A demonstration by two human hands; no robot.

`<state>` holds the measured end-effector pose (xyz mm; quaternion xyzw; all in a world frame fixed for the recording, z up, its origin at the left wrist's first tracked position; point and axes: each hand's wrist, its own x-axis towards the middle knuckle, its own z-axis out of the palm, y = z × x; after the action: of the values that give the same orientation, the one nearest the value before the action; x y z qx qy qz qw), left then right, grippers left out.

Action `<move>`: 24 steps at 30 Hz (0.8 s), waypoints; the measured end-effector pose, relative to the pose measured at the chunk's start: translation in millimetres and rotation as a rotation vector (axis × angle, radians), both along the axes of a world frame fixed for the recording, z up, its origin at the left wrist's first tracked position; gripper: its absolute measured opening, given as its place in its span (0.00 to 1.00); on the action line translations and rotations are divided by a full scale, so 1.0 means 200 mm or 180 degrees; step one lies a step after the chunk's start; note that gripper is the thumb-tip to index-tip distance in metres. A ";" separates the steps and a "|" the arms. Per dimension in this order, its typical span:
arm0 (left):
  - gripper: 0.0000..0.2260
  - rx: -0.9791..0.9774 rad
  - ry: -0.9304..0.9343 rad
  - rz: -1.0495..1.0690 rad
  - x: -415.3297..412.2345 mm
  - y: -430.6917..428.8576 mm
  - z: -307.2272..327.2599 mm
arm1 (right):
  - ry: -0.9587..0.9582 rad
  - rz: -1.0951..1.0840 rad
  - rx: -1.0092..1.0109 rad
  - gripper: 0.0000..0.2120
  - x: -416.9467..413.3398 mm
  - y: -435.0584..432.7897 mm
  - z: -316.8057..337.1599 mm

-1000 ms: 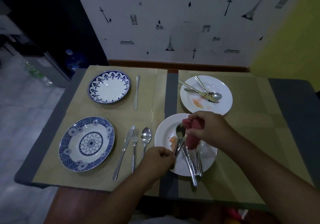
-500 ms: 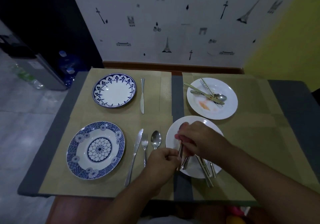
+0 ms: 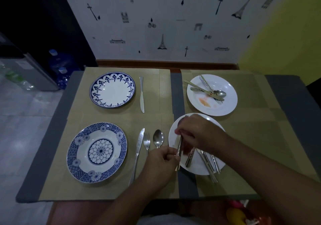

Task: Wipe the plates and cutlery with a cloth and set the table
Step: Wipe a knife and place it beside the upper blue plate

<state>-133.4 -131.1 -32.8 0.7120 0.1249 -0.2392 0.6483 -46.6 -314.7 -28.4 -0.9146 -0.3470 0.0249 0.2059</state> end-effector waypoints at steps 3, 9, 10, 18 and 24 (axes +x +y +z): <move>0.09 0.0042 -0.0054 0.0058 0.02 0.02 0.02 | -0.0034 -0.0344 0.0128 0.08 0.07 -0.03 0.00; 0.08 0.0162 -0.0179 -0.0068 0.07 0.03 0.04 | 0.0164 -0.0053 0.0185 0.09 -0.04 0.05 0.02; 0.08 0.0144 -0.0182 -0.0068 0.07 0.03 0.04 | 0.0173 -0.0019 0.0169 0.08 -0.03 0.06 0.04; 0.09 -0.0233 0.0469 0.0260 0.08 0.02 0.04 | -0.0013 -0.0993 0.0068 0.09 0.19 -0.06 0.06; 0.15 -0.0045 0.0647 0.0516 0.11 0.01 0.01 | 0.0514 -0.0874 0.0608 0.08 0.11 -0.06 0.08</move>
<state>-111.6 -130.0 -31.2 0.6671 0.2454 -0.2577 0.6545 -23.8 -327.6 -11.6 -0.9247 -0.2020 0.0370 0.3204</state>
